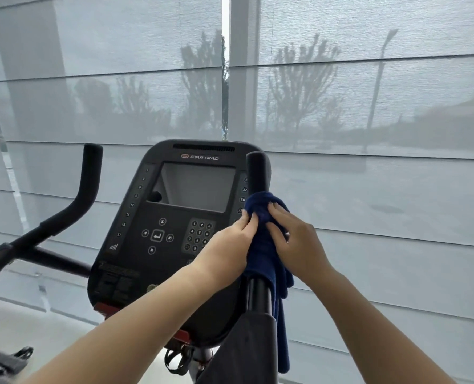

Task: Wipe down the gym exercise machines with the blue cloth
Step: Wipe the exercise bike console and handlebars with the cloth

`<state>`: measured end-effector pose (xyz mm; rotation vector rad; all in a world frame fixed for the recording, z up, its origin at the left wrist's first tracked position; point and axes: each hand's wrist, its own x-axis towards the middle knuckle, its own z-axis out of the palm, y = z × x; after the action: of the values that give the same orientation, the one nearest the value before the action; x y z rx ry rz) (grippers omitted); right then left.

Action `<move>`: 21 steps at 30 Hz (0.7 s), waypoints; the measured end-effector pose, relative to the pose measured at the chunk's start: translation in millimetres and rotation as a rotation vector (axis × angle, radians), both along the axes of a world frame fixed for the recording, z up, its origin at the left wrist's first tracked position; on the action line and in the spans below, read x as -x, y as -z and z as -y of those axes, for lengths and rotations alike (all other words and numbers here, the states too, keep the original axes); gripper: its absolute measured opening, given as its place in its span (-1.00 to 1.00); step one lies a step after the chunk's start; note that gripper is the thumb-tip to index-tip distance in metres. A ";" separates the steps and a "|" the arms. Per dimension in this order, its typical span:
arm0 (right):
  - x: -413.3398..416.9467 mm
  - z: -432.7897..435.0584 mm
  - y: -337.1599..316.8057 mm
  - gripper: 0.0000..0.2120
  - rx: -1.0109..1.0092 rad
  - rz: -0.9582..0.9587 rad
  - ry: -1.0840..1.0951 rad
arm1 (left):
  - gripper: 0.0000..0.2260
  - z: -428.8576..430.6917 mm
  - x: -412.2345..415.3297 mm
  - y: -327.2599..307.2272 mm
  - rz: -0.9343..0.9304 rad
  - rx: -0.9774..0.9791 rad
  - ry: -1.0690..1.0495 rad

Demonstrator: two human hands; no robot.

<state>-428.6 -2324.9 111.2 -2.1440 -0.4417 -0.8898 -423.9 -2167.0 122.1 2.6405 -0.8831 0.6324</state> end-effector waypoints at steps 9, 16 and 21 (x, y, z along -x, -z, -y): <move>3.0 -5.3 12.4 -0.56 0.003 -0.169 -0.051 | -0.51 1.9 -1.6 0.6 -0.145 0.045 0.071; 41.0 -4.4 17.9 -0.66 0.056 -0.186 0.048 | -0.61 -17.7 25.6 0.5 -0.174 0.112 0.066; 83.8 -5.8 9.3 -0.78 0.216 -0.157 -0.018 | -0.64 -36.7 55.7 4.6 -0.165 -0.006 0.129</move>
<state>-512.4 -2319.1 101.9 -2.3821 -0.4949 -0.6830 -479.7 -2130.3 117.5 2.5711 -0.9965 0.3741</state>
